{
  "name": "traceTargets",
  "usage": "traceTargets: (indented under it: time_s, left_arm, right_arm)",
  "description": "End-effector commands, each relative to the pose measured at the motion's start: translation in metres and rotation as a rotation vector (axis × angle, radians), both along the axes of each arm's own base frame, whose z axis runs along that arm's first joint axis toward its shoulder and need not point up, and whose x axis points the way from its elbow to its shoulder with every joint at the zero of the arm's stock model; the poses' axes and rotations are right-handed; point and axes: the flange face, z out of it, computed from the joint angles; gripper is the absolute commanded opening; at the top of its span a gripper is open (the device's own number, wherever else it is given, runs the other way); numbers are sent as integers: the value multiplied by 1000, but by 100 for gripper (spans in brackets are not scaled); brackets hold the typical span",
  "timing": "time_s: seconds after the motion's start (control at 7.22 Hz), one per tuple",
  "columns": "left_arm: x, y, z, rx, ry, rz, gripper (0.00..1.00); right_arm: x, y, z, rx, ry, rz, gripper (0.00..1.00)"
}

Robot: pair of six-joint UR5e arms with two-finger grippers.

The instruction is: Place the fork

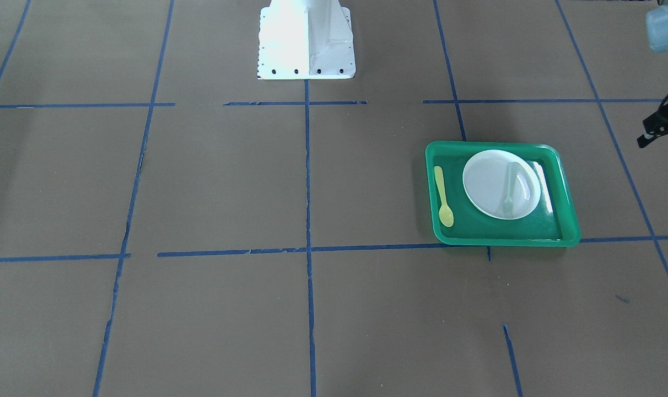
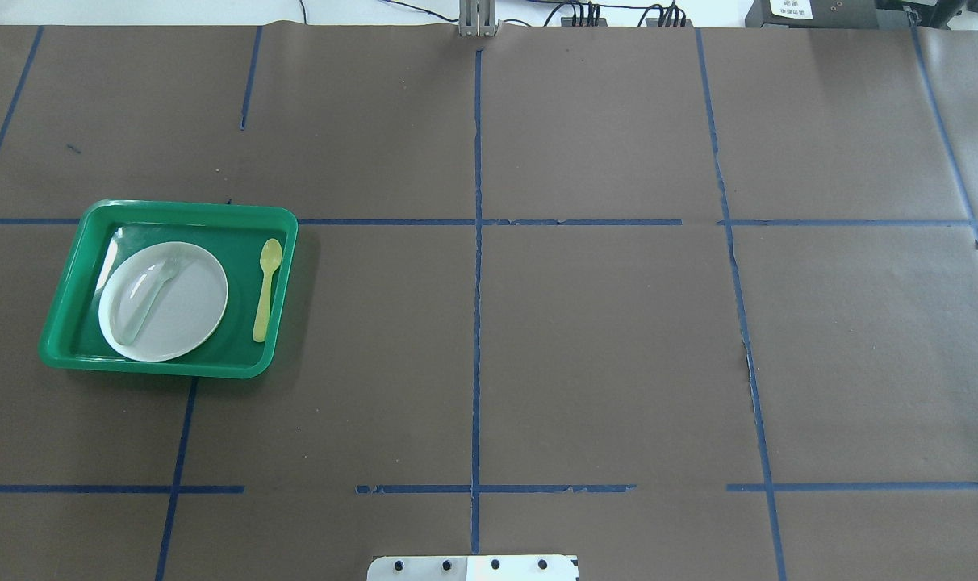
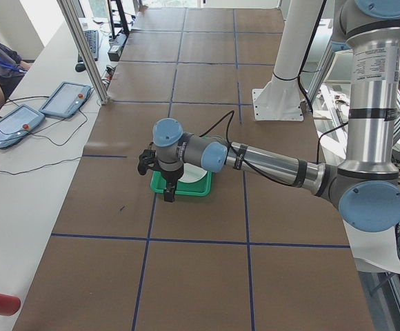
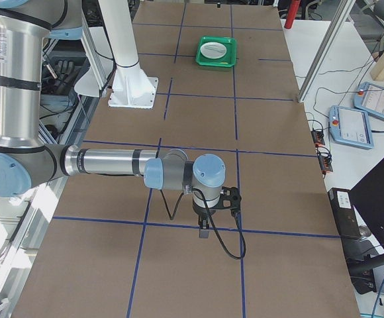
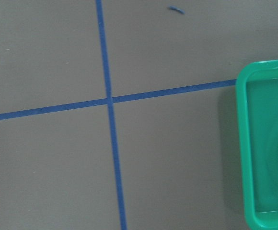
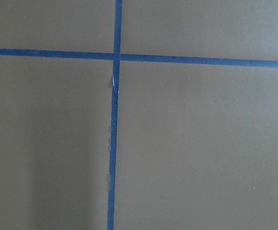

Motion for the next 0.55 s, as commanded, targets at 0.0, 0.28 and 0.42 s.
traceTargets:
  time_s: [0.0, 0.28, 0.42]
  left_arm:
    - [59, -2, -19, 42, 6, -8, 100]
    - [111, 0, -33, 21, 34, 19, 100]
    - [131, -8, -51, -1, 33, -35, 100]
  right_arm:
    - [0, 0, 0, 0, 0, 0, 100]
    - [0, 0, 0, 0, 0, 0, 100]
    - [0, 0, 0, 0, 0, 0, 100]
